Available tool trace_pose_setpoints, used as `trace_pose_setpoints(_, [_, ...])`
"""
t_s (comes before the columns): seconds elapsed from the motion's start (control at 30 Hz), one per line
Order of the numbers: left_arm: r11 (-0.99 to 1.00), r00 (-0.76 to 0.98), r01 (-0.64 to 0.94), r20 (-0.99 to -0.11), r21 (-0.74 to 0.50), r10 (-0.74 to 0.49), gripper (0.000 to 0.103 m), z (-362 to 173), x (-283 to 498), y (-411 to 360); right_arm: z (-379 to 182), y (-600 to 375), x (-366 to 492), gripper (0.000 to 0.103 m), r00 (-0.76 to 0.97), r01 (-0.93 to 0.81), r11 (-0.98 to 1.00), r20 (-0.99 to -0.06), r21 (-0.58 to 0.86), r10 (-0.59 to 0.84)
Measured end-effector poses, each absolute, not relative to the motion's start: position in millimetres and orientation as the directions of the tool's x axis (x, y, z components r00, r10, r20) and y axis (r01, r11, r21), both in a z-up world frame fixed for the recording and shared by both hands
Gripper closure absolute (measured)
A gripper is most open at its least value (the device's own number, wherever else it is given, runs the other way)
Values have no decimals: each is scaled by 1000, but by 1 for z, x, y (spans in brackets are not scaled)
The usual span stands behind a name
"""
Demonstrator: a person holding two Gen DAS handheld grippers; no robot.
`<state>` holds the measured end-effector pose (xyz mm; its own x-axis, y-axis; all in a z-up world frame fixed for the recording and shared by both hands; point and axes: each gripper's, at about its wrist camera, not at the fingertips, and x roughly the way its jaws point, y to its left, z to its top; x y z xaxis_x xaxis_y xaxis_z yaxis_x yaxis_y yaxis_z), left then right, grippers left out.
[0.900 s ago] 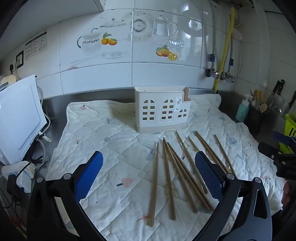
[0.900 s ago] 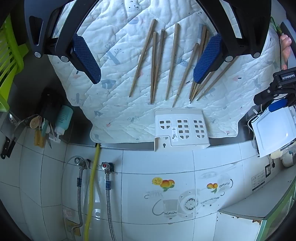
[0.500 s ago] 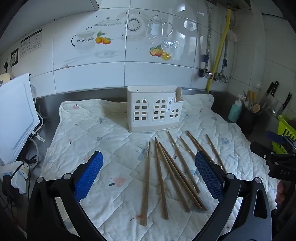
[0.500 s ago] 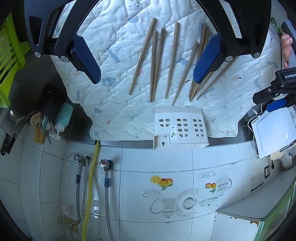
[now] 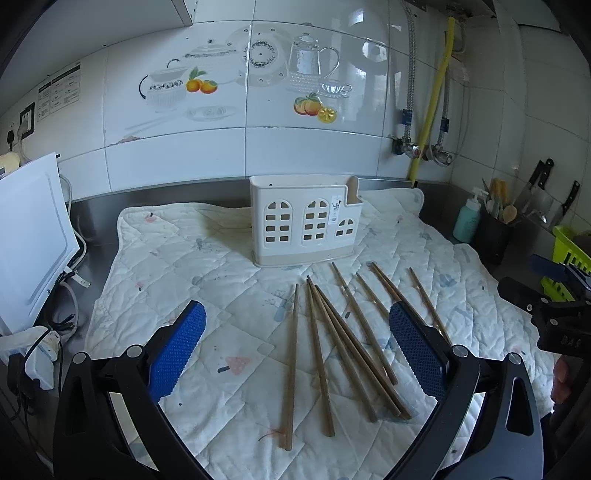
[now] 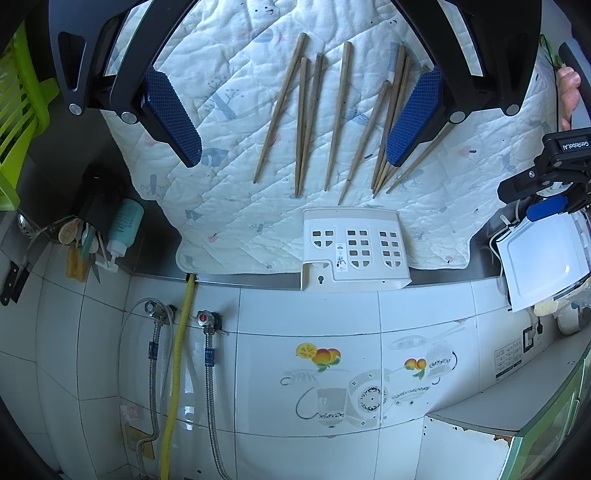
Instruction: Organize utensils
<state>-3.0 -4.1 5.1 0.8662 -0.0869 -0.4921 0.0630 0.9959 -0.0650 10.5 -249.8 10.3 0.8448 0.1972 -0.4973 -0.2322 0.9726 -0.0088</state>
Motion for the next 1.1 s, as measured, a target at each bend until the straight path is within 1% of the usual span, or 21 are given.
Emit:
trace_pose_setpoints(0.37, [997, 870, 57, -488, -46, -73, 5, 3, -5, -7, 10, -248, 10, 6, 846, -234, 972, -496, -10, 199])
trace_pose_setpoints(1.1, [998, 876, 42, -478, -51, -61, 5, 4, -8, -5, 10, -249, 6, 6, 846, -245, 970, -488, -2, 213])
